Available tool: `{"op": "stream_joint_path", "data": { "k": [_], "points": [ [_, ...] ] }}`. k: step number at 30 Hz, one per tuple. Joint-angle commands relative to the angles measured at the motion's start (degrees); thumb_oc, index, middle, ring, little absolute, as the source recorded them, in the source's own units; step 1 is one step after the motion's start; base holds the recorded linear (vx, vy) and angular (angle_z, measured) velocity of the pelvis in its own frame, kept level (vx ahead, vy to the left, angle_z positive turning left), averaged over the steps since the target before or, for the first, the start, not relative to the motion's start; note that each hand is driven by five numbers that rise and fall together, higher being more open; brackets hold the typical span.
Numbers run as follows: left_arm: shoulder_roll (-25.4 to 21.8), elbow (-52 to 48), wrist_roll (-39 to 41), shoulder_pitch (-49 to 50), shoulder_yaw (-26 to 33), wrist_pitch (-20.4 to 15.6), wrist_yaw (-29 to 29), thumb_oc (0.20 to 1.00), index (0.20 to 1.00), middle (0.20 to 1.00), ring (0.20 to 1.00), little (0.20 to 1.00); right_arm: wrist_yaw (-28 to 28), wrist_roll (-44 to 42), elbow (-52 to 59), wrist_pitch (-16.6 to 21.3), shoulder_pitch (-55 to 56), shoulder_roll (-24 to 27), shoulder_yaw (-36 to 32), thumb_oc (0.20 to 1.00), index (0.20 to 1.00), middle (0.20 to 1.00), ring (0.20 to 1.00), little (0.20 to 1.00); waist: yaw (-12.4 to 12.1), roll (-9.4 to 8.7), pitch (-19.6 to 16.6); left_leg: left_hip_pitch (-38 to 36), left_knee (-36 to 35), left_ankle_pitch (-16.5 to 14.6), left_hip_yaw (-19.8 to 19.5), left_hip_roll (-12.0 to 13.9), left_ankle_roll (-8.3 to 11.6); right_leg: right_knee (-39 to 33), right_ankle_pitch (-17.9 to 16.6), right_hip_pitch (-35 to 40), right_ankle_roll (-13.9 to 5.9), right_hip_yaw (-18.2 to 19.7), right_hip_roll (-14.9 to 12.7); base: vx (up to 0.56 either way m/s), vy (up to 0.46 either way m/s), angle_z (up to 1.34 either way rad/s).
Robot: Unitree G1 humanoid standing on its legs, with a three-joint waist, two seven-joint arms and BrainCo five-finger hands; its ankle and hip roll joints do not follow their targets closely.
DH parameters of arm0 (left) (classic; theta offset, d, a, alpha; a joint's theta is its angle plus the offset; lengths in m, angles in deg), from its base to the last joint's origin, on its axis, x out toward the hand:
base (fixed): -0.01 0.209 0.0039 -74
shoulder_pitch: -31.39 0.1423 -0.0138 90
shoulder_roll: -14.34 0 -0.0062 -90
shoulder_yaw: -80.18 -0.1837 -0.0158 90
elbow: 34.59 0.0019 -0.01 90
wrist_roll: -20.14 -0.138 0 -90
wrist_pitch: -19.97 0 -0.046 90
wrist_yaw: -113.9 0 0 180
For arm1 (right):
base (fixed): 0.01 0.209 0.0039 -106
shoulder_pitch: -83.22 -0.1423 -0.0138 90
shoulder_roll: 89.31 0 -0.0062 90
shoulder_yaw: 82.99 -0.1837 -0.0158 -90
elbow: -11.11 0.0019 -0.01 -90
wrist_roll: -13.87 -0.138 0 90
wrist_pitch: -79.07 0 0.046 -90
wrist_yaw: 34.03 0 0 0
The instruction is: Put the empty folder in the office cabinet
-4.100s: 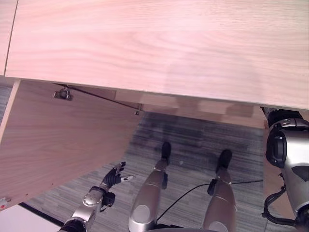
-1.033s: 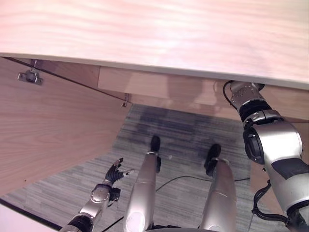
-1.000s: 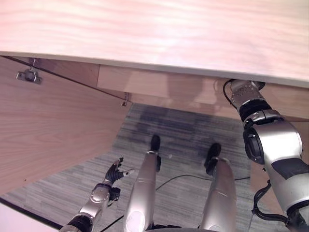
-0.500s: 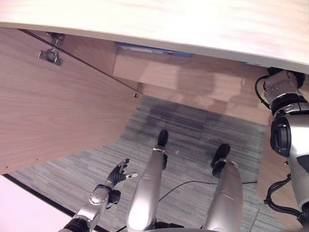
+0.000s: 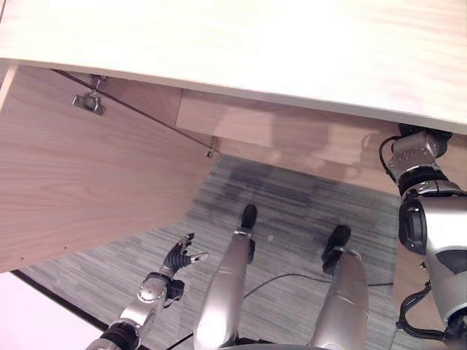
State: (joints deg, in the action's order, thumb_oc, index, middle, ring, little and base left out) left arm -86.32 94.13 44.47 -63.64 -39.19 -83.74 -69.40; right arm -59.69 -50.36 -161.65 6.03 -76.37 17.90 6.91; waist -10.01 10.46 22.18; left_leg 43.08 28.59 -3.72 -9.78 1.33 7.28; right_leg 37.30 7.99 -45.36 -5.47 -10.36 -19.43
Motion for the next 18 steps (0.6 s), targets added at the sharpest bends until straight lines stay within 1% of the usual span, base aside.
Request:
{"op": "stream_joint_path", "data": {
  "k": [1, 2, 3, 5, 6, 7, 8, 11, 12, 13, 15, 16, 17, 18],
  "points": [
    [-1.4, 2.3, 0.1, -0.9, -0.3, -0.7, -0.5, 1.000, 1.000, 1.000, 1.000, 1.000, 0.3, -3.3, -0.6, -2.2, 3.5, -0.9, -3.1, 1.000, 1.000, 1.000, 1.000, 1.000, -1.8, -0.47, 2.5, -2.3, -0.7, -6.8, -2.0, 1.4, 0.14, 5.9, 10.3, 7.5, -3.64, -1.4, -0.3, 0.00, 0.000, 0.00],
    [-1.4, 2.3, 0.0, -1.0, -0.4, -0.7, -0.4, 1.000, 1.000, 1.000, 1.000, 1.000, 0.5, -3.5, -0.4, -2.0, 4.1, -1.2, -3.4, 1.000, 1.000, 1.000, 1.000, 1.000, -1.7, -0.48, 2.5, -2.3, -0.8, -6.8, -2.1, 1.4, 0.16, 5.8, 10.3, 7.7, -3.62, -1.5, -0.3, 0.00, 0.000, 0.00],
    [-1.0, 2.5, -0.3, -1.0, -0.1, -0.6, 0.7, 1.000, 1.000, 1.000, 1.000, 1.000, 2.7, -4.3, 2.4, -1.1, 8.0, -3.2, -4.3, 1.000, 1.000, 1.000, 1.000, 1.000, -1.6, -0.72, 2.5, -3.3, -1.6, -6.5, -2.1, 1.6, 0.15, 5.0, 9.9, 8.8, -3.80, -1.9, -0.3, 0.00, 0.000, 0.00],
    [-0.8, 2.0, -0.2, -0.7, 0.4, -0.8, 1.6, 1.000, 1.000, 1.000, 1.000, 1.000, 4.9, -4.3, 5.2, -0.3, 11.4, -4.5, -4.8, 1.000, 1.000, 1.000, 1.000, 1.000, -1.5, -0.84, 2.6, -3.9, -1.9, -6.4, -2.1, 1.7, 0.15, 4.6, 9.7, 9.4, -3.86, -1.9, -0.2, 0.01, -0.001, 0.04],
    [-0.9, 1.5, 0.5, -0.2, 1.5, -0.6, 3.3, 1.000, 1.000, 1.000, 1.000, 1.000, 8.1, -5.0, 8.6, 0.4, 16.3, -6.2, -6.0, 1.000, 1.000, 1.000, 1.000, 1.000, -1.3, -1.03, 2.5, -4.9, -2.2, -6.5, -2.1, 1.7, 0.09, 4.2, 9.7, 10.5, -3.98, -2.2, -0.2, 0.04, 0.011, 0.02],
    [-1.3, 1.5, 0.8, 0.3, 2.8, -0.6, 4.8, 1.000, 1.000, 1.000, 1.000, 1.000, 10.9, -5.2, 10.3, 0.9, 19.7, -6.9, -6.8, 1.000, 1.000, 1.000, 1.000, 1.000, -1.4, -1.05, 2.4, -5.5, -2.0, -6.8, -2.3, 1.7, 0.07, 4.0, 9.7, 11.3, -4.13, -2.4, -0.4, 0.04, 0.008, 0.01],
    [-1.4, 1.5, 0.8, 0.5, 2.8, -0.6, 4.9, 1.000, 1.000, 1.000, 1.000, 1.000, 10.9, -5.2, 10.5, 1.0, 20.0, -7.0, -6.8, 1.000, 1.000, 1.000, 1.000, 1.000, -1.4, -1.10, 2.3, -5.6, -2.0, -6.8, -2.3, 1.7, 0.06, 4.0, 9.7, 11.5, -4.15, -2.4, -0.4, 0.04, 0.011, 0.07],
    [-1.0, 2.1, 0.8, 1.6, 5.1, -0.4, 7.0, 1.000, 1.000, 1.000, 1.000, 1.000, 16.3, -6.3, 17.7, 2.2, 28.0, -11.2, -7.9, 1.000, 1.000, 1.000, 1.000, 1.000, -0.8, -1.75, 1.9, -7.0, -2.3, -6.9, -2.4, 2.0, 0.10, 3.2, 9.4, 12.9, -4.47, -2.8, -0.3, 0.03, 0.010, 0.02],
    [-1.1, 2.1, 0.8, 1.6, 5.1, -0.4, 7.0, 1.000, 1.000, 1.000, 1.000, 1.000, 16.3, -6.3, 17.9, 2.2, 28.1, -11.3, -7.9, 1.000, 1.000, 1.000, 1.000, 1.000, -0.8, -1.78, 1.9, -7.0, -2.3, -6.9, -2.4, 2.0, 0.10, 3.2, 9.4, 12.9, -4.48, -2.8, -0.3, 0.03, 0.020, -0.06],
    [-0.4, 3.1, 0.6, 1.7, 6.3, -0.1, 7.8, 1.000, 1.000, 1.000, 1.000, 1.000, 19.5, -6.6, 21.6, 2.2, 32.6, -13.6, -7.7, 1.000, 1.000, 1.000, 1.000, 1.000, 0.0, -2.30, 1.9, -7.6, -2.5, -7.0, -2.3, 2.2, 0.16, 2.8, 9.1, 13.5, -4.61, -2.8, -0.2, 0.03, 0.016, -0.07],
    [0.5, 4.1, 0.6, 2.8, 9.1, 0.2, 9.3, 1.000, 1.000, 1.000, 1.000, 1.000, 23.8, -5.3, 28.1, 3.2, 39.0, -16.3, -7.3, 1.000, 1.000, 1.000, 1.000, 1.000, 0.7, -3.01, 1.4, -8.7, -3.7, -6.5, -2.4, 2.5, 0.20, 1.3, 8.1, 14.9, -4.85, -3.4, 0.0, -0.01, 0.031, 0.00],
    [0.3, 5.1, 0.7, 4.1, 11.6, -0.3, 10.6, 1.000, 1.000, 1.000, 1.000, 1.000, 26.7, -5.2, 32.1, 3.3, 44.0, -17.8, -7.6, 1.000, 1.000, 1.000, 1.000, 1.000, 1.2, -3.30, 1.3, -9.4, -5.2, -4.4, -2.4, 2.7, 0.18, -0.5, 5.8, 15.5, -4.58, -4.3, 0.1, 0.04, 0.001, 0.05],
    [0.3, 5.7, 1.0, 5.1, 12.6, -0.4, 11.4, 1.000, 1.000, 1.000, 1.000, 1.000, 27.8, -4.3, 35.0, 3.1, 46.8, -18.6, -6.9, 1.000, 1.000, 1.000, 1.000, 1.000, 1.8, -3.85, 0.8, -11.0, -5.8, -6.0, -2.4, 3.1, 0.46, -1.0, 7.1, 17.1, -5.14, -3.9, 0.5, -0.05, 0.040, 0.01],
    [0.4, 6.2, 0.7, 5.8, 13.2, -0.5, 11.9, 1.000, 1.000, 1.000, 1.000, 1.000, 28.8, -3.2, 37.2, 2.9, 49.0, -19.0, -6.2, 1.000, 1.000, 1.000, 1.000, 1.000, 2.0, -3.96, 0.9, -11.2, -6.9, -3.8, -2.4, 3.2, 0.36, -2.6, 4.8, 17.2, -4.67, -4.6, 0.5, 0.07, 0.015, -0.05]
  ]
}}
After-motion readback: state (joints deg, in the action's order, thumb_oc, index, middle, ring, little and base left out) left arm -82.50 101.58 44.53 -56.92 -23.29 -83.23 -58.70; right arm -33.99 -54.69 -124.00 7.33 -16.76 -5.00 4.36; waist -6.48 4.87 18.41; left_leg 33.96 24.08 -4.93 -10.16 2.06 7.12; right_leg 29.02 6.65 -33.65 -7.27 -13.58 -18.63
